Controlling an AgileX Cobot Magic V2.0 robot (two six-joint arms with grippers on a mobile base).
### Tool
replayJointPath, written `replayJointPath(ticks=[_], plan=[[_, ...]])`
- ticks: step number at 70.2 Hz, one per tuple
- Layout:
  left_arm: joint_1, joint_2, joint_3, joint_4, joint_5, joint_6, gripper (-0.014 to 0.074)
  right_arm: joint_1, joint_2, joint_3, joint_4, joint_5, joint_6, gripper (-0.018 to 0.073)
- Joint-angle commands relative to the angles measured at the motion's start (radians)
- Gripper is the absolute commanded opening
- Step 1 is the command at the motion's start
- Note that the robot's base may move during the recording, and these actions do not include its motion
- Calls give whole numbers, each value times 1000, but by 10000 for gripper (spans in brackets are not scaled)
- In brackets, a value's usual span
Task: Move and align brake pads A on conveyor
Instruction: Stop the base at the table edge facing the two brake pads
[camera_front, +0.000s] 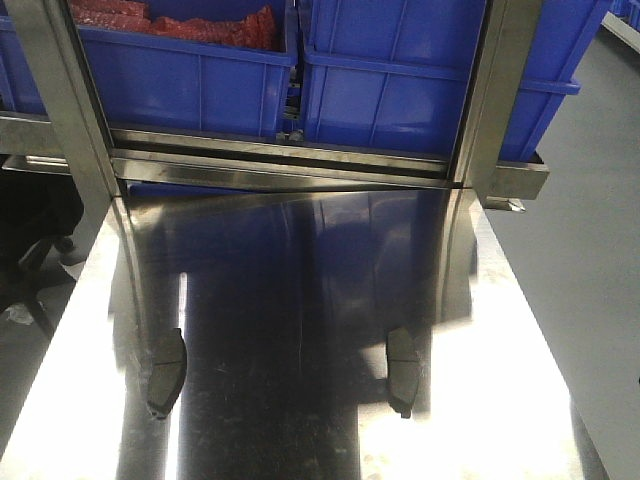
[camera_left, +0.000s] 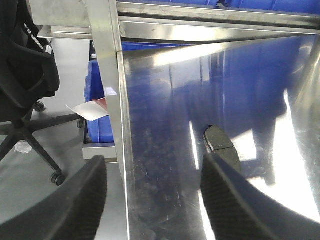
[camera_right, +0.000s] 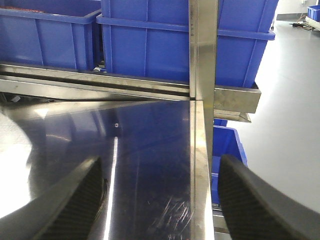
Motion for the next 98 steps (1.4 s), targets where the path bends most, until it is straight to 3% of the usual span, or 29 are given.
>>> replayJointPath(ticks=[1, 98], plan=[[-3, 8, -24, -1, -67, -5, 393, -2, 11, -24, 2, -77, -7, 470], [-3, 8, -24, -1, -76, -5, 393, -2, 11, -24, 2, -77, -7, 470]])
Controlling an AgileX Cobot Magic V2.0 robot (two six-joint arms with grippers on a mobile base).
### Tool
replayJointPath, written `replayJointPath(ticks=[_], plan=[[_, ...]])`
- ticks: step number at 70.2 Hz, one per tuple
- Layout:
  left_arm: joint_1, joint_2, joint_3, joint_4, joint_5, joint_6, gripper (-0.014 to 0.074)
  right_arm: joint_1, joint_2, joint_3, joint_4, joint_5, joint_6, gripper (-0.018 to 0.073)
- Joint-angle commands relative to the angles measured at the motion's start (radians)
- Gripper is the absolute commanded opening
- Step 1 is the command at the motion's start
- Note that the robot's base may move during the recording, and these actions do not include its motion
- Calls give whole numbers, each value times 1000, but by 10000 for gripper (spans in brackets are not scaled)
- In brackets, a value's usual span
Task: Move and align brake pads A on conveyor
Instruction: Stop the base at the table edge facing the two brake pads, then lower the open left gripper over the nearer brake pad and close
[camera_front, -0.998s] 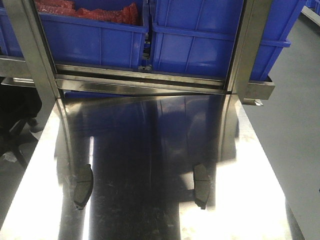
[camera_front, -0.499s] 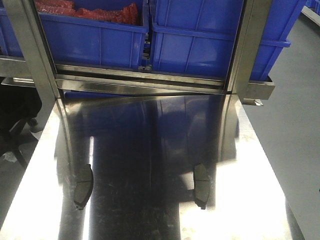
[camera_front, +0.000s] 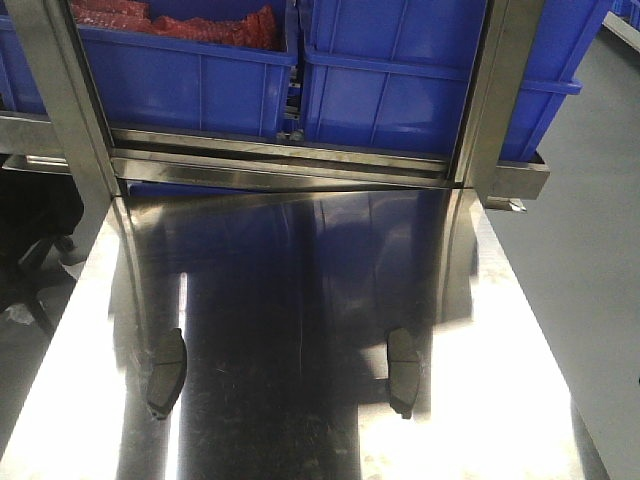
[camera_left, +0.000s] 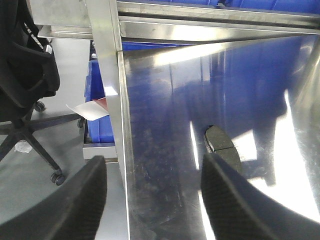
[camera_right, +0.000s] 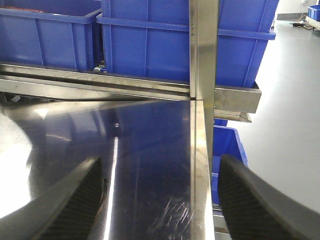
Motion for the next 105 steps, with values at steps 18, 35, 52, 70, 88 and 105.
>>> replayJointPath(ticks=[18, 35, 52, 70, 88, 105], plan=[[-3, 8, -27, -1, -79, -10, 393, -2, 11, -24, 2, -77, -7, 470], [-3, 97, -28, -159, -127, 19, 395, -2, 11, -24, 2, -77, -7, 470], [-4, 394, -149, -393, -94, 295, 395, -2, 11, -24, 2, -77, -7, 470], [-17, 664, -306, -490, -128, 391, 395, -2, 11, -24, 2, -77, -7, 470], [-138, 953, -471, -460, -105, 367, 395, -2, 11, -24, 2, -77, -7, 470], [-252, 1208, -579, -152, -44, 48, 395, -2, 11, -24, 2, -77, -7, 470]])
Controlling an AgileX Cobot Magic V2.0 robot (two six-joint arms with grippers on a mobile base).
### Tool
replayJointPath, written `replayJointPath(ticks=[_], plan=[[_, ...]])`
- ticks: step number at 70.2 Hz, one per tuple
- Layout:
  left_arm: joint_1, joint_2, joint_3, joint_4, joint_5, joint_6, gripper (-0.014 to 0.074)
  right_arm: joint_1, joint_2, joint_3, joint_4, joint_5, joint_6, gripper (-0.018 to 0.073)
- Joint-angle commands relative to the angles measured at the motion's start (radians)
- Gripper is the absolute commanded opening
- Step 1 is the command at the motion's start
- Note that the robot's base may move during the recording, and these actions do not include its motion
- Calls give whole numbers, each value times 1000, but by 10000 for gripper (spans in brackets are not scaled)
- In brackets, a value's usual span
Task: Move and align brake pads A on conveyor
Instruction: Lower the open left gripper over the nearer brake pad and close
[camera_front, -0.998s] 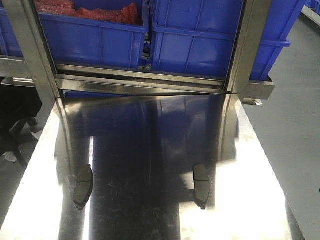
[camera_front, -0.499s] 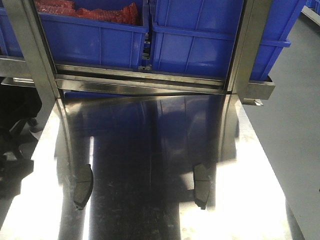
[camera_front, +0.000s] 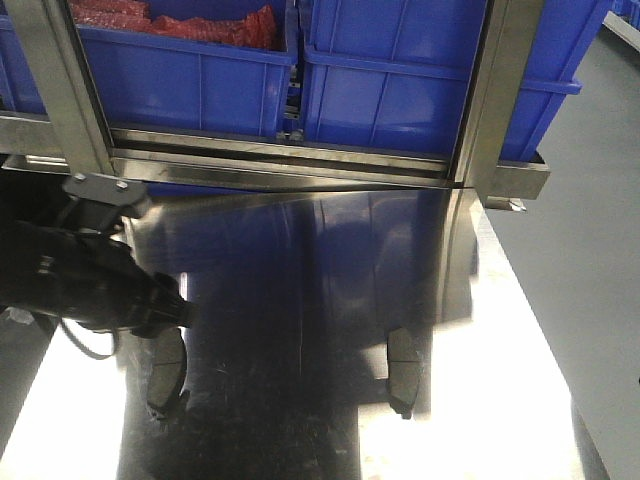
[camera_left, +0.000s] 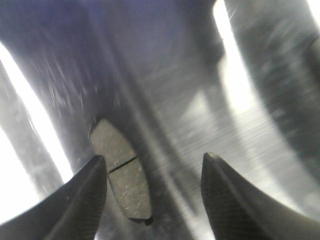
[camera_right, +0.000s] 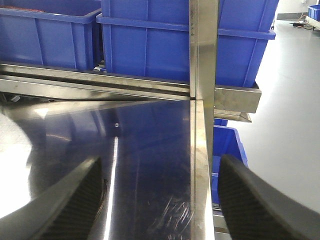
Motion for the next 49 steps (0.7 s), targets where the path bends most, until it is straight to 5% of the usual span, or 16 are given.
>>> replayJointPath(ticks=[1, 13, 49], plan=[[-40, 56, -61, 127, -9, -183, 395, -2, 11, -24, 2, -77, -7, 470], [-77, 138, -73, 257, 6, -360, 395, -2, 11, -24, 2, -77, -7, 470], [-77, 223, -74, 213, 4, -485, 489, -2, 11, -24, 2, -77, -7, 470]])
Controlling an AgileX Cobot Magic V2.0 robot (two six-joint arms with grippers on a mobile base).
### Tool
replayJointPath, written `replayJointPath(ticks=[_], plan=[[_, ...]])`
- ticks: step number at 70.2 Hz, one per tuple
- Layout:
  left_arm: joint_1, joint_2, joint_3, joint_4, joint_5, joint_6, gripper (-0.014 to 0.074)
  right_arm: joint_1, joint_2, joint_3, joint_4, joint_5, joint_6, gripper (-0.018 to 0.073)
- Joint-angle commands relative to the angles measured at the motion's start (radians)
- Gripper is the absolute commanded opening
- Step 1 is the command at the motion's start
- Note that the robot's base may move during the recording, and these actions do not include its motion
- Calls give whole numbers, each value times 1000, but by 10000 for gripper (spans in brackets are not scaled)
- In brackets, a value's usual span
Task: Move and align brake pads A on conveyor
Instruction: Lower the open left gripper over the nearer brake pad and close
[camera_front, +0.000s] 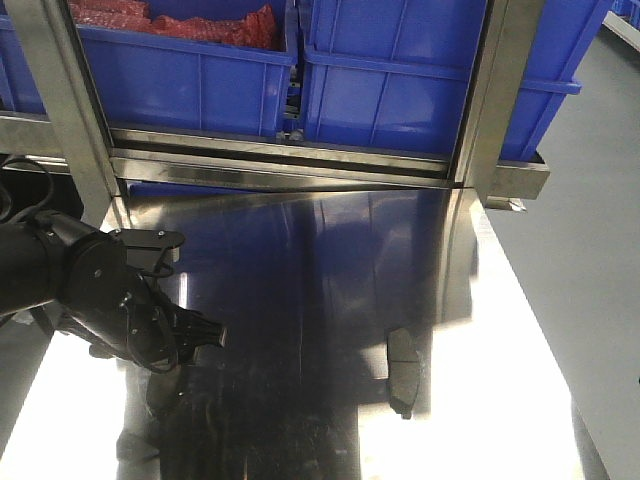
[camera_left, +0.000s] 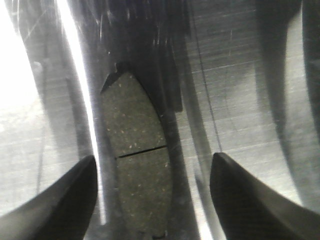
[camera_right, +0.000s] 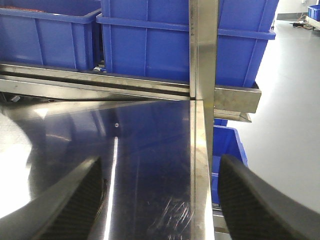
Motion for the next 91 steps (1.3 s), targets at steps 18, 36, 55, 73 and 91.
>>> replayJointPath(ticks=[18, 36, 55, 73, 91], plan=[[-7, 13, -30, -20, -25, -43, 489, -2, 11, -24, 2, -77, -7, 470], [-7, 38, -30, -19, -25, -63, 489, -2, 11, -24, 2, -77, -7, 470], [-7, 38, -30, -17, -28, -111, 489, -2, 11, -24, 2, -77, -7, 470], [-6, 86, -30, -11, 5, -113, 489, -2, 11, -24, 2, -77, -7, 470], [-6, 108, -30, -11, -10, -113, 488, -2, 11, -24, 2, -77, -7, 470]])
